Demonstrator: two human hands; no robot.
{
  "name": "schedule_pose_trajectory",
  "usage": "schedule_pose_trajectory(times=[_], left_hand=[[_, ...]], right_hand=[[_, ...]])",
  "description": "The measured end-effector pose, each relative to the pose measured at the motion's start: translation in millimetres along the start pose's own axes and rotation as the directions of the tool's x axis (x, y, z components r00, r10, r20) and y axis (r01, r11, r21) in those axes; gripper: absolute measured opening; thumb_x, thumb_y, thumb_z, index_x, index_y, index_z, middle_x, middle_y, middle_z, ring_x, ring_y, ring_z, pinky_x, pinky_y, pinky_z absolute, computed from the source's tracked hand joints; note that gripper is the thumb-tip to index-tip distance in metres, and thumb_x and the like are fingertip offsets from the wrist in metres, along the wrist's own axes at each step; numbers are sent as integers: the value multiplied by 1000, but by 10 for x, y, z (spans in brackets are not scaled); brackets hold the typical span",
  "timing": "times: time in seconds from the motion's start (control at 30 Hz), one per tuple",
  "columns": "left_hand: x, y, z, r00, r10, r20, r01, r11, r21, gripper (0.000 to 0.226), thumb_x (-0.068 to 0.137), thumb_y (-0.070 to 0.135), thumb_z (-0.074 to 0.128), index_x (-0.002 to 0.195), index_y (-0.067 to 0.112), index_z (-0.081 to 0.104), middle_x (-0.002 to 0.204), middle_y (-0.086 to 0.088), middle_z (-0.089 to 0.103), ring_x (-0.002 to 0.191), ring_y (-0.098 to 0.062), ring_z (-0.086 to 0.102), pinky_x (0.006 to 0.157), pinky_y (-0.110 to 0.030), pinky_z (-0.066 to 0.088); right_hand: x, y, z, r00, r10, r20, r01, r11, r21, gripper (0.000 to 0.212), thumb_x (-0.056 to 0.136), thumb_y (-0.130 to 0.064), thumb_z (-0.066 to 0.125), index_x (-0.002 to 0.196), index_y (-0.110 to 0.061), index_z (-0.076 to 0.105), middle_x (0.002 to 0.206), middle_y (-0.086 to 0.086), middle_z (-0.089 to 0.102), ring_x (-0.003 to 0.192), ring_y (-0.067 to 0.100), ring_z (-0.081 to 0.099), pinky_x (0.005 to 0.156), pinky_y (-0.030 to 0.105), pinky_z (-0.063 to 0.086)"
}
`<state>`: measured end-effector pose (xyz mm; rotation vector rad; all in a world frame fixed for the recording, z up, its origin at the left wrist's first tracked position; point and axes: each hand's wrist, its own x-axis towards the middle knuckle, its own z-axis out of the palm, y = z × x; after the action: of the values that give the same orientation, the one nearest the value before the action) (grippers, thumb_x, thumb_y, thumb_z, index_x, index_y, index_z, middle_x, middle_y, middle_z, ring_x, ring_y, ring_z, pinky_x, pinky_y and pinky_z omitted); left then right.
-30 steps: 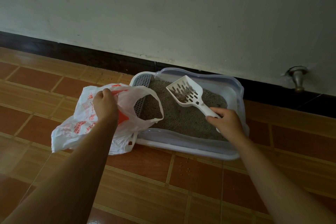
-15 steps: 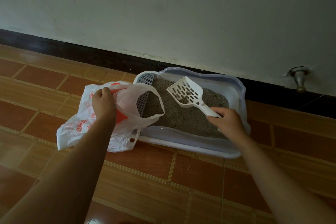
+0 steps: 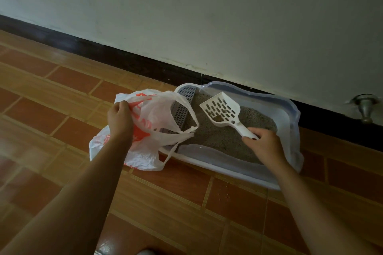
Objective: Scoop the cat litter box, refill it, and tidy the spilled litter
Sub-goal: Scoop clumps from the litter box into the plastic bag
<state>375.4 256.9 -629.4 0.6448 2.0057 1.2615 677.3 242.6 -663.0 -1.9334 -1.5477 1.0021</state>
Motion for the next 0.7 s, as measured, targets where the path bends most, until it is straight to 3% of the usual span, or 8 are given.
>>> schedule_pose_trajectory(times=[0.2,0.33,0.43,0.6,0.7], left_hand=[[42,-49,-73,1000,-5,-6,4,1000,-17,26,99,23,32,97,10,54,78,0,53,72,-13,53,74,-31,46],[78,-57,-88,1000,-13,-11,13,999,-30,24,98,21,34,98,11,56,82,-1,56,81,-18,56,81,-34,48],[117,-66,-84,1000,-9,-13,9,999,-43,28,98,21,36,106,7,59,89,-4,59,79,-17,56,78,-32,47],[129,-60,-66,1000,-1,-21,-1,998,-69,27,98,20,38,106,6,59,85,-3,57,70,-11,53,71,-28,45],[133,-62,-81,1000,6,-30,-8,997,-77,28,98,20,39,106,4,60,85,-3,57,69,-11,54,72,-28,46]], right_hand=[[5,-246,-89,999,-38,31,39,999,-28,29,85,-13,62,113,-14,65,77,4,64,67,22,57,60,32,46],[12,-542,-234,993,-115,29,117,992,-47,32,84,-15,64,117,-16,64,78,-4,62,68,14,57,61,31,48],[-27,-792,-322,984,-163,67,166,985,-52,34,83,-19,66,117,-21,64,85,-4,65,79,19,62,73,40,52],[-125,-1149,-372,946,-269,183,272,962,4,35,83,-13,66,117,-20,64,84,-16,61,77,6,58,66,25,47],[-152,-1240,-347,925,-268,268,282,959,-13,33,82,-13,66,114,-23,65,85,-15,62,79,12,60,64,24,46]])
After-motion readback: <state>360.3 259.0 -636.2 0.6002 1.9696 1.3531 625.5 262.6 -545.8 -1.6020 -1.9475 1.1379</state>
